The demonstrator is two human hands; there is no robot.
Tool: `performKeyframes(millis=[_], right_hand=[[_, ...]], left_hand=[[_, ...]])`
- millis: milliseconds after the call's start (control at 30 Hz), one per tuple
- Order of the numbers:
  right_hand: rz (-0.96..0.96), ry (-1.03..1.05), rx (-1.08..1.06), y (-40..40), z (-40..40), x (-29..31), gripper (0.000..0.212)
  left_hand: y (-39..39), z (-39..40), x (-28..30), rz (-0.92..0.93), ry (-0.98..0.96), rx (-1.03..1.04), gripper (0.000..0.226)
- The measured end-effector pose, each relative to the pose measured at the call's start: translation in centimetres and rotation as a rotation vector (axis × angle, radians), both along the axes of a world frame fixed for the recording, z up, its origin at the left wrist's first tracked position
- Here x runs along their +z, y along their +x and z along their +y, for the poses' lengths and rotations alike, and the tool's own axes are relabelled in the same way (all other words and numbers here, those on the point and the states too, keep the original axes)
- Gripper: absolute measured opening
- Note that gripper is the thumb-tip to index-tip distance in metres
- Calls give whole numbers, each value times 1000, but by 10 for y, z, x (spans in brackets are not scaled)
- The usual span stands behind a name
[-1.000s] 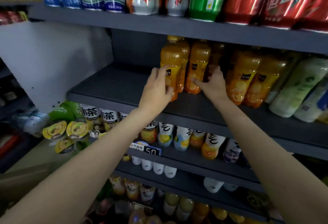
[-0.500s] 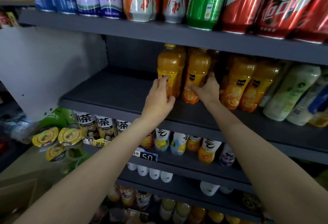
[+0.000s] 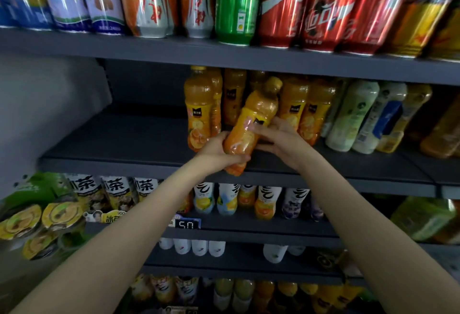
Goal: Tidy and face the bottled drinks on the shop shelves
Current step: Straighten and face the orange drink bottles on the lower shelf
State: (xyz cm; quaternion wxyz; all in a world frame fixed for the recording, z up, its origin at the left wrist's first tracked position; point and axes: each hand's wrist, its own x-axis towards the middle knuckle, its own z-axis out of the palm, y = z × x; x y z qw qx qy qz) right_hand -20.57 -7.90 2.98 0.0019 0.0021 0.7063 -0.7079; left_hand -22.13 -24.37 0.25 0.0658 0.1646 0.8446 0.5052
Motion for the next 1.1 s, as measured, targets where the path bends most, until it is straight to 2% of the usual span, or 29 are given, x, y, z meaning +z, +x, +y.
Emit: performKeyframes(millis=[133, 200, 267, 367, 400, 433, 500, 533, 600, 667, 767, 833, 867, 900, 967, 1000, 1033, 1100], right_hand=[[-124, -119, -196, 6, -2, 14, 61], [-136, -195, -208, 12, -6, 14, 61], [-97, -265, -189, 18, -7, 16, 58], [-18, -293, -144, 27, -4, 25, 61], [2, -300, -125, 29, -4, 28, 55], [18, -314, -111, 32, -5, 29, 47], [28, -363, -108, 37, -9, 29, 31], [8, -388, -124, 39, -12, 27, 29], [-93, -448, -149, 43, -18, 22, 37], [-202, -541, -145, 48, -25, 16, 42], [-247, -672, -172, 53, -32, 11, 29], [-207, -675, -209, 54, -33, 10, 32], [-177, -664, -220, 53, -32, 10, 39], [-145, -651, -221, 52, -30, 11, 49], [-86, -614, -193, 53, -26, 15, 65], [-61, -601, -170, 53, -24, 18, 66], [-43, -597, -147, 54, -23, 19, 65], [-44, -560, -123, 56, -22, 23, 61]], left_hand=[[15, -10, 9, 329, -157, 59, 70], [18, -20, 12, 395, -160, 82, 71], [19, -32, 16, 202, 29, 81, 68], [30, -48, 26, -410, 482, -33, 46], [31, -52, 25, -513, 569, -72, 44], [34, -53, 25, -532, 612, -89, 42], [40, -50, 26, -413, 605, -57, 37], [42, -48, 26, -281, 524, -6, 37], [44, -47, 25, 110, 244, 109, 47], [45, -50, 25, 442, 46, 113, 55], [49, -53, 26, 631, -61, 3, 61], [47, -54, 27, 594, -55, -12, 62], [45, -55, 28, 503, -25, -17, 62], [44, -57, 28, 360, 48, -34, 63], [45, -62, 28, -30, 312, -90, 63], [45, -64, 26, -137, 409, -100, 64], [44, -64, 25, -140, 431, -98, 65], [46, -64, 24, 79, 296, -52, 66]])
